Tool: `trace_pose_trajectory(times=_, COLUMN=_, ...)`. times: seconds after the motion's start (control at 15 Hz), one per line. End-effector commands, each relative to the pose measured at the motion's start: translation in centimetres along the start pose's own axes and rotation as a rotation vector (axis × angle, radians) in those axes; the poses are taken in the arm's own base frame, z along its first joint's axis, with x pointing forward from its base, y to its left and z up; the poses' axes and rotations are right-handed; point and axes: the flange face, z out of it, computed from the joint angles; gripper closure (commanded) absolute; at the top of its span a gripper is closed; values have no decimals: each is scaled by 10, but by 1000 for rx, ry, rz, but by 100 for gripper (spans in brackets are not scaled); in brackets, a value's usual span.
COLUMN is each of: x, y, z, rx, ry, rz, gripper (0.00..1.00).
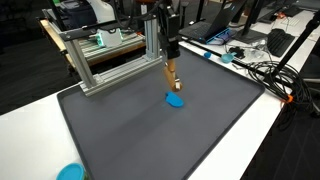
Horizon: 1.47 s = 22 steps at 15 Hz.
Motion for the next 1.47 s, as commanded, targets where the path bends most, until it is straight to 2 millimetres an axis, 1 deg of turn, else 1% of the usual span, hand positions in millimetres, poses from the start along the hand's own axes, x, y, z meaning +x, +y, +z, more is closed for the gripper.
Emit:
trace_pose_trajectory(times=0.0, x=4, y=0, z=0, rx=-21, ry=-20, rz=-88, gripper=79)
trace_pose_trajectory(times=0.27, x=0, y=2, z=11, rx=48, ry=-49, rz=-311, gripper=79)
trace_pose_trajectory(times=0.47, x=2, y=9, z=30, rx=87, ry=-32, rz=-457, gripper=79)
trace_pose_trajectory(times=0.6, x=11, y=14, z=42, rx=84, ry=-25, rz=-512, gripper=79)
trace_pose_trajectory(times=0.67, x=14, y=16, z=48, rx=82, ry=-27, rz=-516, gripper=79)
trace_pose_trajectory(times=0.73, x=16, y=19, z=54, rx=103, ry=-21, rz=-477, gripper=79)
trace_pose_trajectory(times=0.8, x=8, y=8, z=52, rx=95, ry=-29, rz=-474, gripper=54)
trace_pose_trajectory(times=0.93, x=12, y=12, z=62, rx=104, ry=-29, rz=-479, gripper=54)
trace_pose_trajectory(times=1.0, x=13, y=13, z=65, rx=105, ry=-29, rz=-479, gripper=79)
trace_pose_trajectory(times=1.27, x=15, y=15, z=82, rx=94, ry=-54, rz=-490, gripper=79)
trace_pose_trajectory(times=1.4, x=17, y=16, z=87, rx=85, ry=-51, rz=-495, gripper=79)
